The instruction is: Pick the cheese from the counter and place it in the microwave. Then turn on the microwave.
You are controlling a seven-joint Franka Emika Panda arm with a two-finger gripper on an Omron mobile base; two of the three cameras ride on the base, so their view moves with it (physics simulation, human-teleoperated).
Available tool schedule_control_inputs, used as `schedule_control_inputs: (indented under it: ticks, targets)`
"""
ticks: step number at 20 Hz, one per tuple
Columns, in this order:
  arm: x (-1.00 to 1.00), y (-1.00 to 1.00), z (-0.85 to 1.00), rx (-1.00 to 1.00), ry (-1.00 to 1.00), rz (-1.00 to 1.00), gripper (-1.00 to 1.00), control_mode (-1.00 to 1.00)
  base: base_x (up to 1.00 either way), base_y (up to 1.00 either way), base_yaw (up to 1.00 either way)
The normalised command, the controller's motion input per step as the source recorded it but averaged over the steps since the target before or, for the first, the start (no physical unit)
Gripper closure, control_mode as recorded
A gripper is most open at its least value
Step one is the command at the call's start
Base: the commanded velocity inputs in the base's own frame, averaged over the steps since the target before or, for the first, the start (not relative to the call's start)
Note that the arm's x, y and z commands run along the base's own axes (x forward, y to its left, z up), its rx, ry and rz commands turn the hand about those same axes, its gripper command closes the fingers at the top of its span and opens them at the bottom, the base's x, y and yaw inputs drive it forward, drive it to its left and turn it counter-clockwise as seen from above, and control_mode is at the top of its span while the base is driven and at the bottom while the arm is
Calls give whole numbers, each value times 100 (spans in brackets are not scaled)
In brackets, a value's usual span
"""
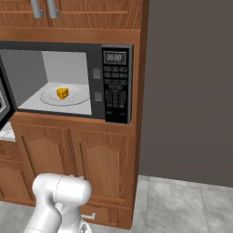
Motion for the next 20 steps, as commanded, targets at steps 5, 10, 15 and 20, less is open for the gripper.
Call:
schedule_control_inputs:
  ticks: [5, 10, 15, 20]
  targets:
    - [-19, 10, 0, -10, -18, 0, 100, -100, 0, 0, 0]
    - [-4, 19, 6, -10, -15, 0, 100, -100, 0, 0, 0]
    - [-1, 24, 11, -10, -13, 0, 100, -100, 0, 0, 0]
    - [-9, 20, 13, -10, -15, 0, 100, -100, 0, 0, 0]
